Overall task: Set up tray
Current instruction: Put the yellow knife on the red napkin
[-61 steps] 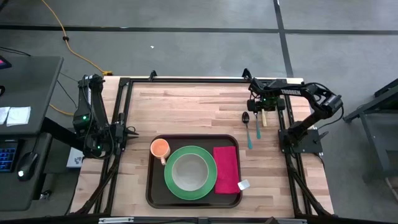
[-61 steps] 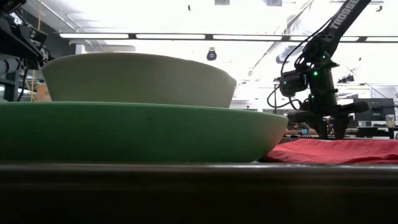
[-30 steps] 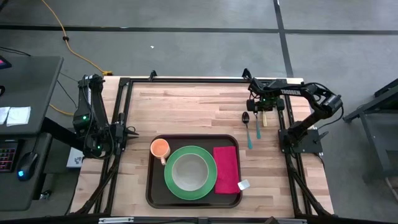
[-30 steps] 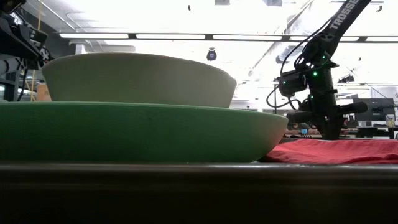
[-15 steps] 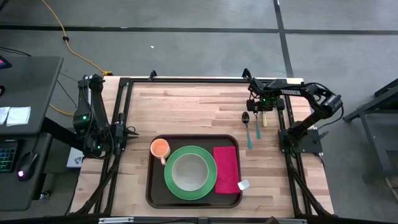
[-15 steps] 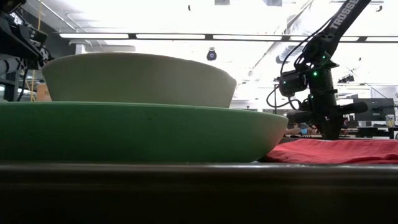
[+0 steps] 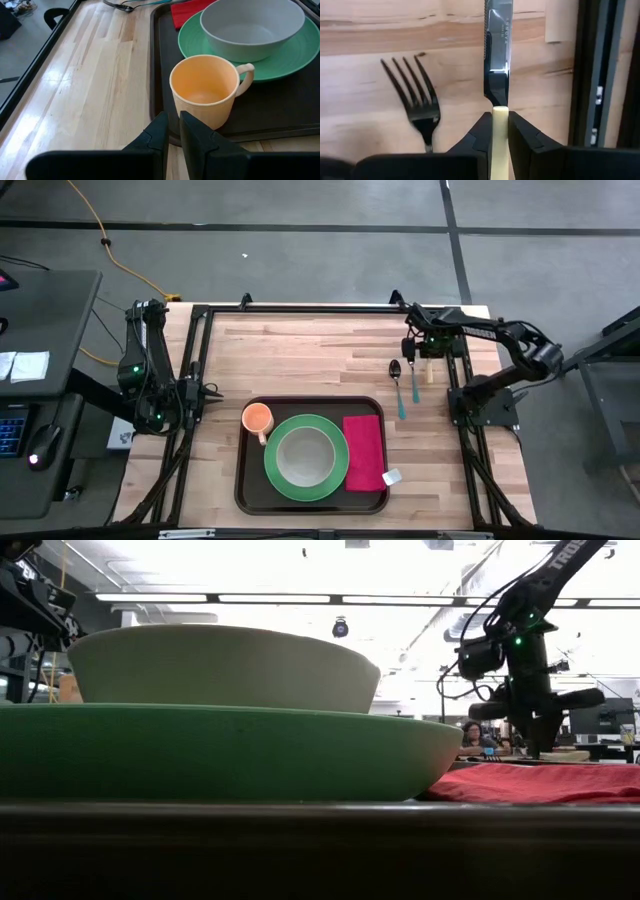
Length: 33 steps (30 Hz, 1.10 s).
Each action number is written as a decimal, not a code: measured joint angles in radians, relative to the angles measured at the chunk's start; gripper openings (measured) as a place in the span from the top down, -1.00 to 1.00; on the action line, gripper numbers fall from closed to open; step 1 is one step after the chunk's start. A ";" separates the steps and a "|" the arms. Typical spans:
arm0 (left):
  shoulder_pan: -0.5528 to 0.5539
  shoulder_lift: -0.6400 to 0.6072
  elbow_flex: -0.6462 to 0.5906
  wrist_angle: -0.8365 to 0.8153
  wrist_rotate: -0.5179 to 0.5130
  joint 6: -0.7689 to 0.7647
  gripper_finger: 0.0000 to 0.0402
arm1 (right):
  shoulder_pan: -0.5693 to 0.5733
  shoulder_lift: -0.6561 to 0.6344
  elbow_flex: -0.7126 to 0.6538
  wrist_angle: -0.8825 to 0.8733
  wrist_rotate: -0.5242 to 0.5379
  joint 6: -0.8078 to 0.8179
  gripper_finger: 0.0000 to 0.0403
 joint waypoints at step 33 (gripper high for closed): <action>0.000 0.000 0.000 0.006 0.000 0.000 0.61 | 0.406 -0.178 0.002 -0.104 -0.111 0.403 0.82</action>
